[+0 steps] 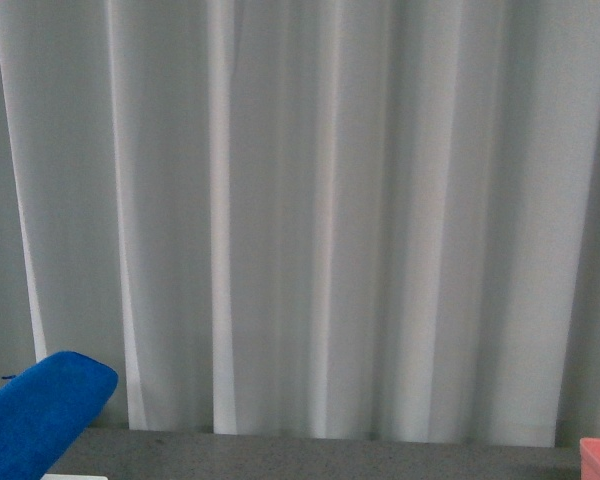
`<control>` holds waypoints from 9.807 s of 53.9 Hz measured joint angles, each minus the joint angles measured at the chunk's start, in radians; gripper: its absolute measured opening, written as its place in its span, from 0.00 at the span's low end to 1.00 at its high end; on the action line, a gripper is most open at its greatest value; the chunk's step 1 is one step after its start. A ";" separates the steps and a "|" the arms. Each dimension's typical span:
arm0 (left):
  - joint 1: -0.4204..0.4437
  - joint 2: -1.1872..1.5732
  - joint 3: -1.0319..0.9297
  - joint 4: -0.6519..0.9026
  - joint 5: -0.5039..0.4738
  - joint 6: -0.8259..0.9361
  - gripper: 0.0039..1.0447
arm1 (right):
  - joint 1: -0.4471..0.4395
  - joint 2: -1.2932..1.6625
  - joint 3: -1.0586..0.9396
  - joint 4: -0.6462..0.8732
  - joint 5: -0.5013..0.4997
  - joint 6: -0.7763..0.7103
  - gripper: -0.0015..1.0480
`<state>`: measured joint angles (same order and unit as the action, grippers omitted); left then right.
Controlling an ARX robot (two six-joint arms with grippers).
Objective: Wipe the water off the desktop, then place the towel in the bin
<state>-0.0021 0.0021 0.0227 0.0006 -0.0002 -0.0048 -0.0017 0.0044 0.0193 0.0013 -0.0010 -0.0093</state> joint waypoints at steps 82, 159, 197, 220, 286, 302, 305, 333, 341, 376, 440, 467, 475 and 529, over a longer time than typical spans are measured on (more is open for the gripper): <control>-0.048 1.663 0.880 0.402 -0.030 0.261 0.94 | 0.000 -0.001 0.000 0.000 0.000 0.000 0.93; 0.089 2.011 1.063 0.463 -0.117 0.314 0.35 | 0.000 -0.001 0.000 0.000 0.000 0.000 0.93; 0.088 1.703 0.975 0.402 0.261 0.096 0.04 | 0.000 -0.001 0.000 0.000 0.000 0.000 0.93; -0.372 1.464 0.721 0.651 0.502 -0.181 0.04 | 0.000 -0.001 0.000 0.000 0.000 0.000 0.93; -0.529 1.549 0.787 0.634 0.313 -0.190 0.04 | 0.041 0.992 0.210 0.282 -0.607 -0.190 0.93; -0.530 1.550 0.787 0.634 0.314 -0.190 0.04 | 0.233 1.363 0.283 0.759 -0.642 -0.020 0.93; -0.530 1.550 0.787 0.634 0.314 -0.190 0.04 | 0.254 1.407 0.309 0.808 -0.640 0.003 0.93; -0.529 1.550 0.787 0.634 0.308 -0.188 0.04 | 0.394 1.673 0.526 1.040 -0.583 0.230 0.93; -0.525 1.550 0.787 0.634 0.305 -0.187 0.04 | 0.424 1.703 0.542 1.077 -0.570 0.260 0.91; -0.525 1.550 0.787 0.634 0.307 -0.185 0.04 | 0.446 1.741 0.520 1.196 -0.552 0.231 0.13; -0.515 1.550 0.787 0.633 0.282 -0.187 0.94 | 0.421 1.759 0.496 1.197 -0.530 0.154 0.05; -0.426 1.305 0.431 0.852 -0.422 -0.018 0.39 | 0.414 1.774 0.481 1.189 -0.528 0.146 0.05; -0.342 1.185 0.295 0.855 -0.336 -0.013 0.14 | 0.413 1.774 0.480 1.189 -0.538 0.144 0.05; 0.000 0.459 0.000 0.458 -0.002 -0.002 0.03 | 0.318 1.708 0.423 1.129 -0.565 0.085 0.05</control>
<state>-0.0025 0.4610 0.0227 0.4583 -0.0025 -0.0071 0.3164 1.7123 0.4419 1.1305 -0.5659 0.0757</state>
